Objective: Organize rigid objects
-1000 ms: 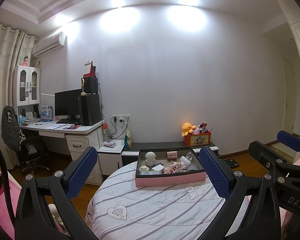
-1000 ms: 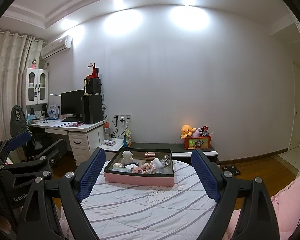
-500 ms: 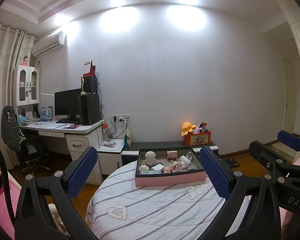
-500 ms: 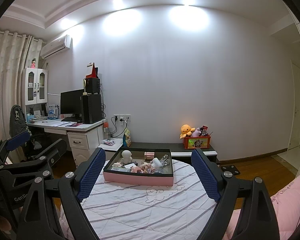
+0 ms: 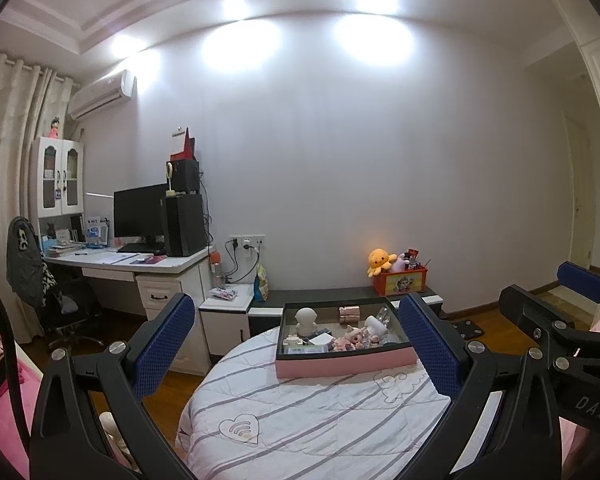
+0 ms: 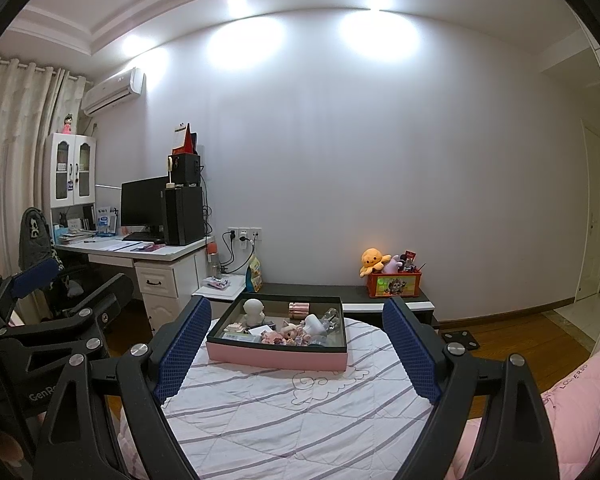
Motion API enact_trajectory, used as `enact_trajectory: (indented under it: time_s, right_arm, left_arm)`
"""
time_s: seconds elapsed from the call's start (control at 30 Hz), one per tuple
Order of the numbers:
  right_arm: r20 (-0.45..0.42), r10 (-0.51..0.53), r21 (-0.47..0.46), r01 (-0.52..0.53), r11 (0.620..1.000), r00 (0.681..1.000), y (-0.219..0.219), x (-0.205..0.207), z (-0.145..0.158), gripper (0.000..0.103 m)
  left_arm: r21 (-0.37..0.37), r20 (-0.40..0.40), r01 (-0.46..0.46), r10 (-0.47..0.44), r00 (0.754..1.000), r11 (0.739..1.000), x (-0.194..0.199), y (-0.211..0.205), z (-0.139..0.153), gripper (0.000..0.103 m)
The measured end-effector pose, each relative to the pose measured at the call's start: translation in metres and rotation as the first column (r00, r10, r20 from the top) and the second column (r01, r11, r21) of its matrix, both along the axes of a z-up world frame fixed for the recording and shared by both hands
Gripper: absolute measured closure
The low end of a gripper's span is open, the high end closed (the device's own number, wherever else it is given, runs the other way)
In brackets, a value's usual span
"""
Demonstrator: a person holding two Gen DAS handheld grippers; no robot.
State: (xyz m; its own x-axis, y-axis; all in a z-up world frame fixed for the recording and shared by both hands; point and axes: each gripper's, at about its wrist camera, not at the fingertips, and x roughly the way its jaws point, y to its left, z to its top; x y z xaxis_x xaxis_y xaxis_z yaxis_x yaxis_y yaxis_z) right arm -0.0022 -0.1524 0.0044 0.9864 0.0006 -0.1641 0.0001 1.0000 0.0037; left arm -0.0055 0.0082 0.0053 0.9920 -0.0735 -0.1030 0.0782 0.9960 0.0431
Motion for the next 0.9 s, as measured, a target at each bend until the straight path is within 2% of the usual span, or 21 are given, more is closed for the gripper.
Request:
enact_trajectory:
  time_s: [0.9]
  right_arm:
    - [-0.002, 0.000, -0.003, 0.000, 1.000, 1.000, 0.0037, 0.0008, 0.0008, 0.014]
  left_arm:
    - [-0.004, 0.004, -0.001, 0.001, 1.000, 1.000, 0.0004, 0.0025, -0.0020, 0.000]
